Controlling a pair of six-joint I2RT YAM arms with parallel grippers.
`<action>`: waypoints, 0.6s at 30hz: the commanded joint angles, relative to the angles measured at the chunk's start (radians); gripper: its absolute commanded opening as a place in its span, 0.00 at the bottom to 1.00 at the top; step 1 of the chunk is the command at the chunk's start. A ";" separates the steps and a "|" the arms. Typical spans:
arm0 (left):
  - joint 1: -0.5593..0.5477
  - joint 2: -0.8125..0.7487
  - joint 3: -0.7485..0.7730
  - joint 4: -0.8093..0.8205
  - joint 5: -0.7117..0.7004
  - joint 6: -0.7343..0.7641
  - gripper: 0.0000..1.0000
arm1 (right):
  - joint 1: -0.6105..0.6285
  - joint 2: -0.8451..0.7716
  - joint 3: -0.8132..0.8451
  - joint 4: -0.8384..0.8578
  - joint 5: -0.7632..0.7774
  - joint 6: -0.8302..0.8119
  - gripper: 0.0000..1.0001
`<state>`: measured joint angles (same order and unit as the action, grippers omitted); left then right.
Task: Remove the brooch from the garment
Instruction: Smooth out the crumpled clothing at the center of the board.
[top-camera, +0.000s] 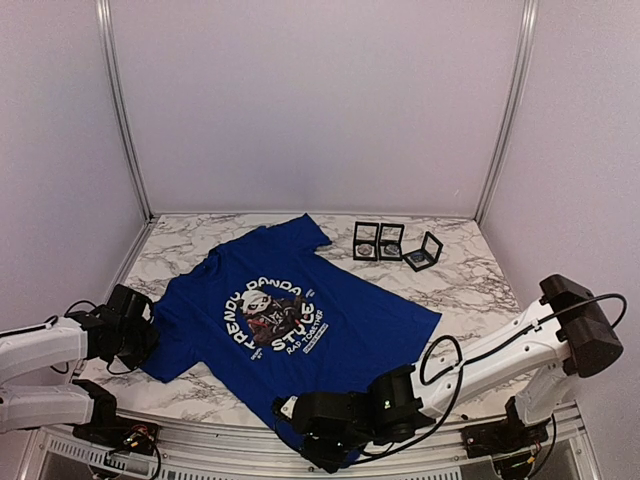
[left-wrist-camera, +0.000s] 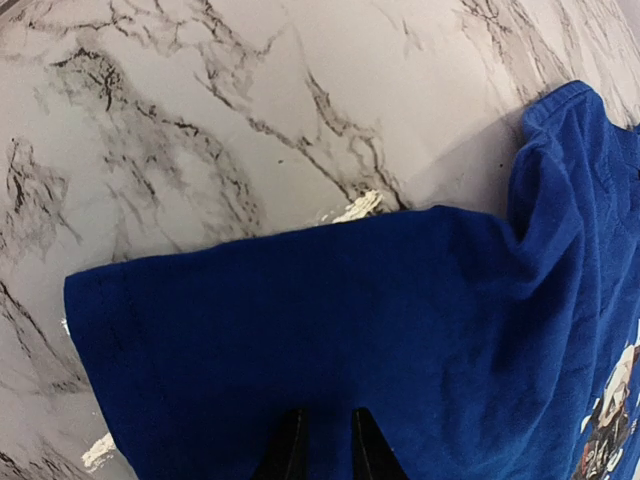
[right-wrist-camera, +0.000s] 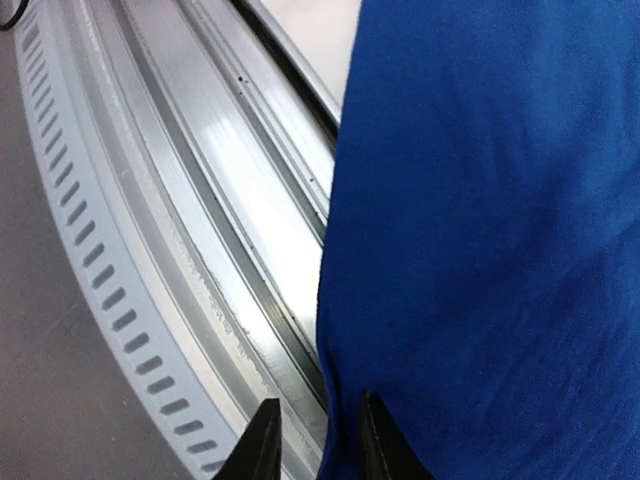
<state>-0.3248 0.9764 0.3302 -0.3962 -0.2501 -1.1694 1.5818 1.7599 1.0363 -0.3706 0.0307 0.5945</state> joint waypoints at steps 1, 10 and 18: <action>-0.003 0.015 -0.050 0.060 0.016 -0.036 0.16 | -0.018 -0.067 0.021 0.003 0.010 0.010 0.34; 0.004 -0.117 -0.113 -0.051 -0.067 -0.174 0.16 | -0.152 -0.230 -0.010 0.001 0.050 0.025 0.60; 0.007 -0.231 -0.085 -0.197 -0.126 -0.209 0.20 | -0.343 -0.381 -0.108 0.059 0.018 0.041 0.66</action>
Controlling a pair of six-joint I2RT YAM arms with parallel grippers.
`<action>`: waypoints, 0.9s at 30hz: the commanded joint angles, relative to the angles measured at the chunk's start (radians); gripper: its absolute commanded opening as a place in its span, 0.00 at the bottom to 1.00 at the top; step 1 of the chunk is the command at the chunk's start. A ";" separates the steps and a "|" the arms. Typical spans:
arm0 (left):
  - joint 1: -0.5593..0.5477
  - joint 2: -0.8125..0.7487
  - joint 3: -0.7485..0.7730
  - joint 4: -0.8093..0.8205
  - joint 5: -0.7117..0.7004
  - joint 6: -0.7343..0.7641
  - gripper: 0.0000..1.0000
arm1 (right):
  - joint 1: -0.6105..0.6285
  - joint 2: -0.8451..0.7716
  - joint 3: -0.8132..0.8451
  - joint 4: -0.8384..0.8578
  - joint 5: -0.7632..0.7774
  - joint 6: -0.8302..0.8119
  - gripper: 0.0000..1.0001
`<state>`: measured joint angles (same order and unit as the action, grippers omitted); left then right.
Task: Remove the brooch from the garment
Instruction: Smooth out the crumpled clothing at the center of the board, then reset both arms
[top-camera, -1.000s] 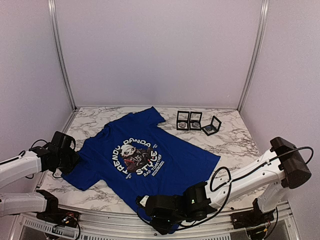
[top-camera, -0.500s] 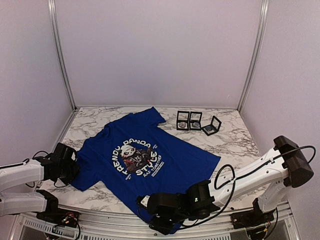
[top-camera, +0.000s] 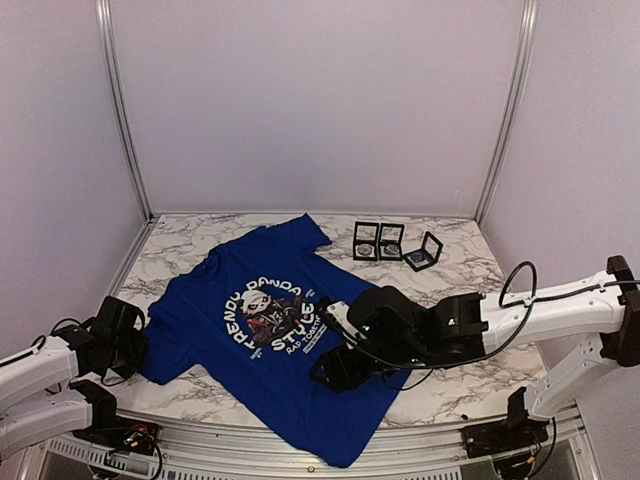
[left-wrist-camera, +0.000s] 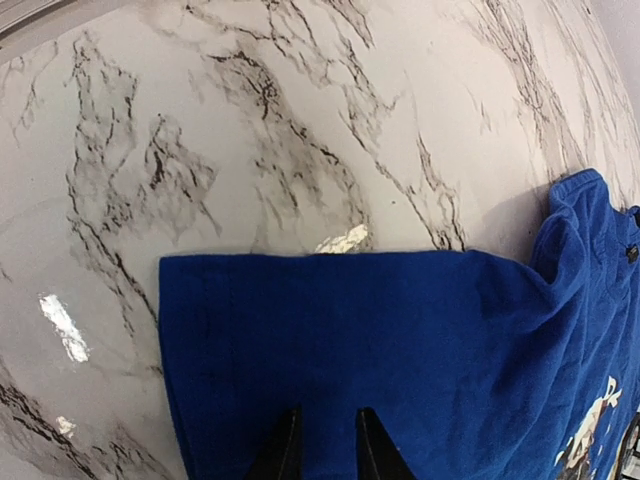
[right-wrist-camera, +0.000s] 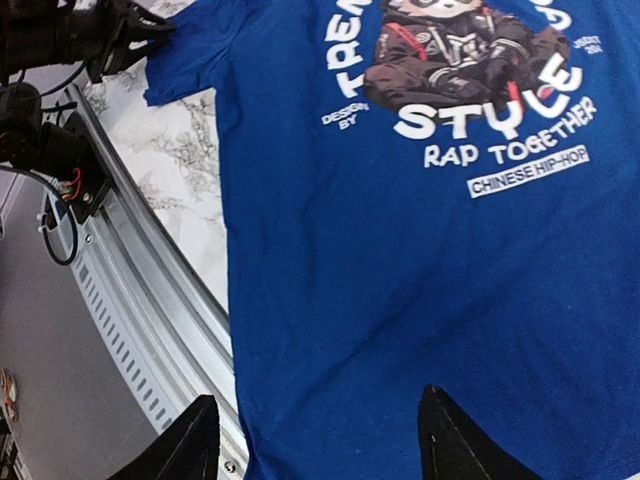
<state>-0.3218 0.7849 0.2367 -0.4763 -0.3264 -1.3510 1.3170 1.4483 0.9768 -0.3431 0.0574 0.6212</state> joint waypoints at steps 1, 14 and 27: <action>0.004 -0.047 0.015 -0.135 -0.054 -0.027 0.20 | -0.102 -0.092 -0.062 0.038 -0.008 0.016 0.68; -0.005 0.018 0.339 -0.125 -0.036 0.411 0.41 | -0.384 -0.247 -0.113 0.126 -0.046 -0.051 0.97; -0.210 0.431 0.747 0.228 0.046 0.850 0.96 | -0.561 -0.183 -0.105 0.348 0.092 -0.039 0.98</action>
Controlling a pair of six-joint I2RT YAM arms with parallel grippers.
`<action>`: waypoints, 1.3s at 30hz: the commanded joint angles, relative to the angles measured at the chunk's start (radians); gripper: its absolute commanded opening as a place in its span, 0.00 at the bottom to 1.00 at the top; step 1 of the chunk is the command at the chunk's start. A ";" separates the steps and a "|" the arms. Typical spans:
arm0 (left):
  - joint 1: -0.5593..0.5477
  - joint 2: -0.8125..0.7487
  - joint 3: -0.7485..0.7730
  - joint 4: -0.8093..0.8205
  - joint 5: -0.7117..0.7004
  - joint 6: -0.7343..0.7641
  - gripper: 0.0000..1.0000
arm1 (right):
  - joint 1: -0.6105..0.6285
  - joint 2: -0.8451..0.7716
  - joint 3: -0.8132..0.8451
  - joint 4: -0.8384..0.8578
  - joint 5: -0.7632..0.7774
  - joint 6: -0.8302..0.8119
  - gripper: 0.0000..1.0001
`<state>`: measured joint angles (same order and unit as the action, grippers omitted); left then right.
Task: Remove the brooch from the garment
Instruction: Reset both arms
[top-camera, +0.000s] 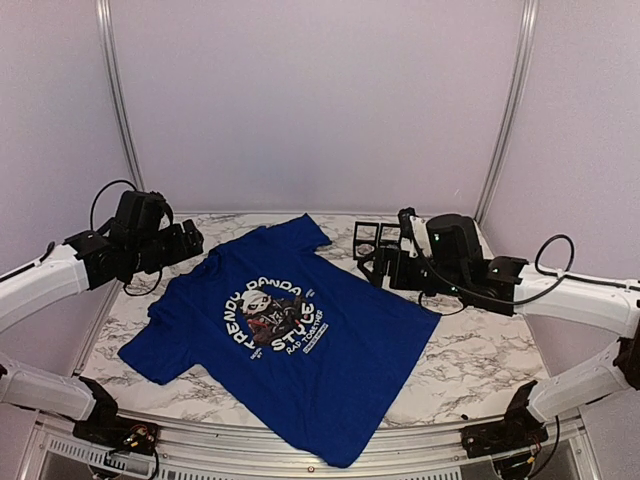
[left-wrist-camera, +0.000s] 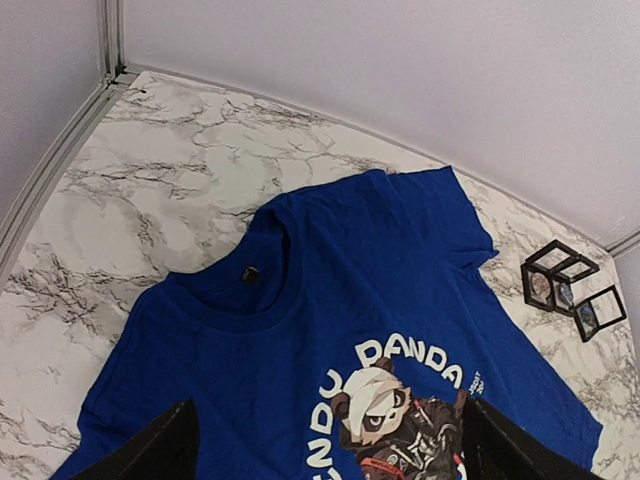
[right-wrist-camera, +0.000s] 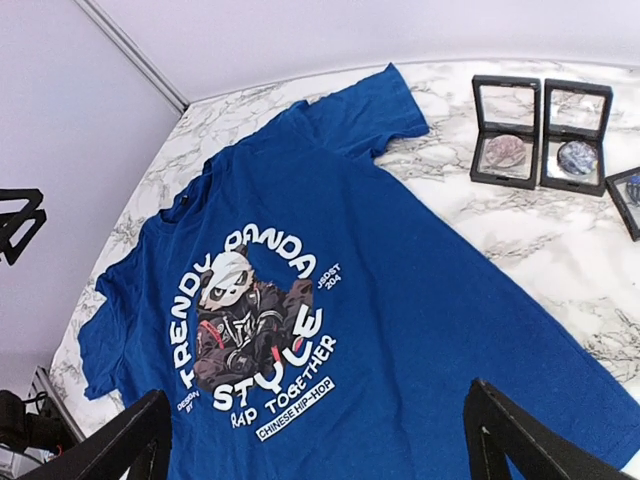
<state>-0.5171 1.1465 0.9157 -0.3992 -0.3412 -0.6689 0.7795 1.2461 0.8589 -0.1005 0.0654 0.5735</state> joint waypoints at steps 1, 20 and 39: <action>-0.021 0.089 0.085 0.173 0.075 0.189 0.99 | -0.030 0.019 0.008 0.140 0.101 0.012 0.98; -0.040 0.191 0.206 0.337 0.288 0.395 0.99 | -0.034 0.009 0.075 0.150 0.321 -0.032 0.99; -0.040 0.190 0.253 0.280 0.240 0.395 0.99 | -0.034 -0.045 0.091 0.078 0.368 -0.069 0.98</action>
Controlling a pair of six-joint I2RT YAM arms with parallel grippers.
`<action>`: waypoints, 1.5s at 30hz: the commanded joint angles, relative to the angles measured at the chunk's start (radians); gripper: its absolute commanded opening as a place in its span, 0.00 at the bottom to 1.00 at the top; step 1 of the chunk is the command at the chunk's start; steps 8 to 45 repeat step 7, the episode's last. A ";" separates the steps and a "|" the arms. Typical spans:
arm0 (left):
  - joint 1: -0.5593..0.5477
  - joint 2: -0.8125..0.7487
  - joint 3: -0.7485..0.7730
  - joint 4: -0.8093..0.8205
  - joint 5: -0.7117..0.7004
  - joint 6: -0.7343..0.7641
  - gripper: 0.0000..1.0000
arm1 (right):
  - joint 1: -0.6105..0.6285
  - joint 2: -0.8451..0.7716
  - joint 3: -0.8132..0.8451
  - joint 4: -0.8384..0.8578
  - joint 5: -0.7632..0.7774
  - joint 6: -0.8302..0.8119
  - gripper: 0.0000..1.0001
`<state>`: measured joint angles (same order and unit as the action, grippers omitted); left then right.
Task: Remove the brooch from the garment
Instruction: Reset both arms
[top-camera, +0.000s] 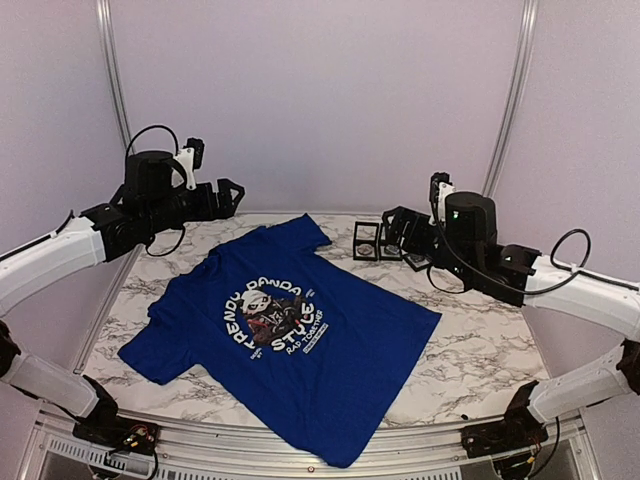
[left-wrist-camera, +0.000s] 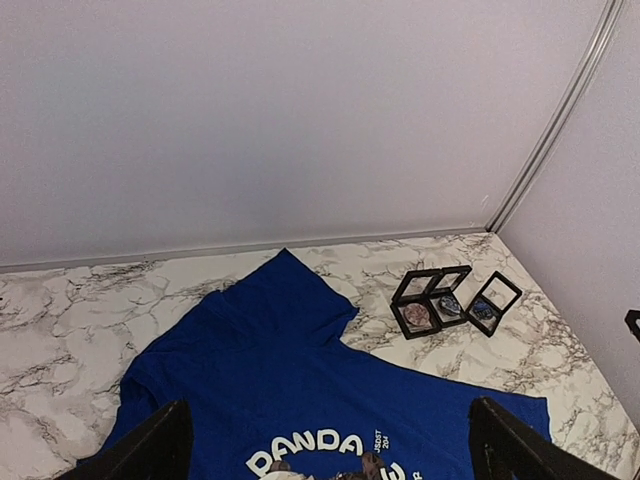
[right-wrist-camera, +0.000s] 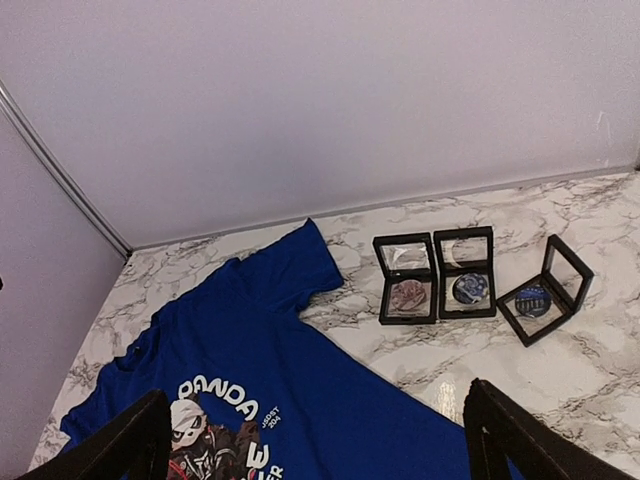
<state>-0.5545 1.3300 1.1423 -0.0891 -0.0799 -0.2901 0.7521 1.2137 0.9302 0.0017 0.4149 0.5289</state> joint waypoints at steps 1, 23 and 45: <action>-0.002 0.006 0.028 -0.035 -0.022 0.018 0.99 | -0.007 -0.013 0.019 -0.025 0.019 -0.026 0.98; -0.002 0.004 0.028 -0.047 -0.022 0.022 0.99 | -0.007 -0.013 0.018 -0.022 0.015 -0.029 0.98; -0.002 0.004 0.028 -0.047 -0.022 0.022 0.99 | -0.007 -0.013 0.018 -0.022 0.015 -0.029 0.98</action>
